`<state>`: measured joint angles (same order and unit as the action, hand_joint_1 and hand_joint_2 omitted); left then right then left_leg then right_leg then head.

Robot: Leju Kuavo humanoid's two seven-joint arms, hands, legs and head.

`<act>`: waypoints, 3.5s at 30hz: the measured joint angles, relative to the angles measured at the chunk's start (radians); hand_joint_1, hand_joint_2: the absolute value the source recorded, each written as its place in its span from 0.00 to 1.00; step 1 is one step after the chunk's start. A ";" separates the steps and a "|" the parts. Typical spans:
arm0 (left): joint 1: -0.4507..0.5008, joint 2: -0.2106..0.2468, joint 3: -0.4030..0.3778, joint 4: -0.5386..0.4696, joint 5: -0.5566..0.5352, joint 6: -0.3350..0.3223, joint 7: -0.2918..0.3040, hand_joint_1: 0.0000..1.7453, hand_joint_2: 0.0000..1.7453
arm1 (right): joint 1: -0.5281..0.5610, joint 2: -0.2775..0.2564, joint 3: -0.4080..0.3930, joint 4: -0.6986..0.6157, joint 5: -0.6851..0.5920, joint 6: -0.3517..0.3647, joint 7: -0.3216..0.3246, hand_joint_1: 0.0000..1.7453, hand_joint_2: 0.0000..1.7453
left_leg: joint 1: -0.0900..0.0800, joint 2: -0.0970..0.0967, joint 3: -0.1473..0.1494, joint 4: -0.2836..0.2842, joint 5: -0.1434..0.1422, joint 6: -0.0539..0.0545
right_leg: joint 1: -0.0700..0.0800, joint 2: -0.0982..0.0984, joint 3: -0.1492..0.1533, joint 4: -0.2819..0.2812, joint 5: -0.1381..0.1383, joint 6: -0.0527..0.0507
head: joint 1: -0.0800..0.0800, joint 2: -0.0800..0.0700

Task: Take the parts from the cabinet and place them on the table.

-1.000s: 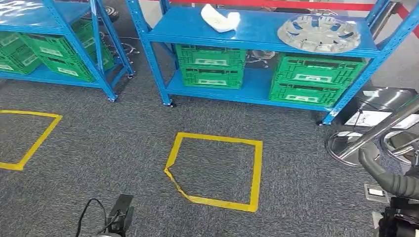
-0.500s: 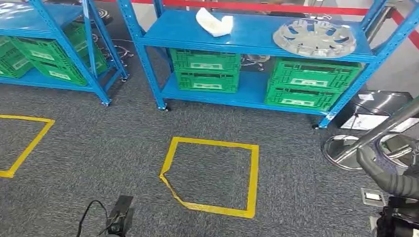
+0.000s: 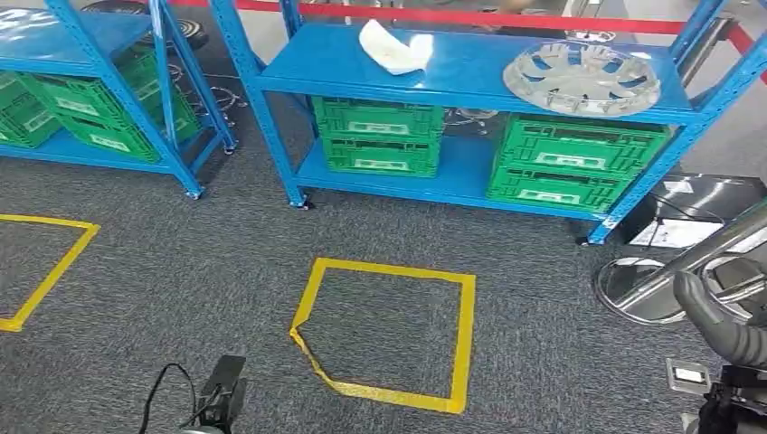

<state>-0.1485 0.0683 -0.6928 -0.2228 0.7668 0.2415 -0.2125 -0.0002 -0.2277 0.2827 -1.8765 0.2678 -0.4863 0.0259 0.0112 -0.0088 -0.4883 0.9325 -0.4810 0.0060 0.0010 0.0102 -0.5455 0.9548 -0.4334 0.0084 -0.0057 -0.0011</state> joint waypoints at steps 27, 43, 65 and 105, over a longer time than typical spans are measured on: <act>0.017 0.001 0.000 0.000 -0.001 0.000 -0.010 0.00 0.00 | 0.018 0.005 -0.008 -0.001 -0.070 0.047 -0.053 0.00 0.00 | -0.002 -0.002 0.011 0.008 -0.010 0.019 | -0.007 -0.007 -0.021 0.016 0.009 0.018 | -0.002 0.000; 0.011 0.009 0.000 0.000 -0.002 0.000 -0.001 0.00 0.00 | -0.005 0.010 -0.006 0.005 -0.080 0.064 -0.053 0.00 0.00 | -0.008 0.002 -0.095 0.017 0.076 0.014 | 0.001 0.001 0.067 -0.015 -0.066 -0.007 | -0.019 0.000; 0.005 0.003 -0.003 0.000 0.001 -0.006 0.003 0.00 0.00 | -0.003 0.010 -0.010 0.009 -0.082 0.061 -0.053 0.00 0.00 | -0.002 0.003 -0.061 0.165 -0.090 -0.003 | -0.010 -0.003 0.011 -0.015 0.001 -0.021 | -0.011 0.000; 0.006 0.008 -0.012 0.000 -0.007 -0.010 0.006 0.00 0.00 | -0.036 0.008 -0.005 0.003 -0.060 0.069 -0.014 0.00 0.00 | 0.011 0.003 -0.118 0.040 0.075 -0.010 | -0.002 0.001 0.078 -0.017 -0.078 0.002 | -0.010 0.000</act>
<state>-0.1425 0.0763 -0.7050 -0.2228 0.7599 0.2319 -0.2060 -0.0365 -0.2201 0.2781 -1.8738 0.2079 -0.4173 0.0122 0.0223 -0.0059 -0.6062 0.9724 -0.4064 -0.0039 -0.0006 0.0108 -0.4674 0.9382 -0.5114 0.0108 -0.0153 -0.0011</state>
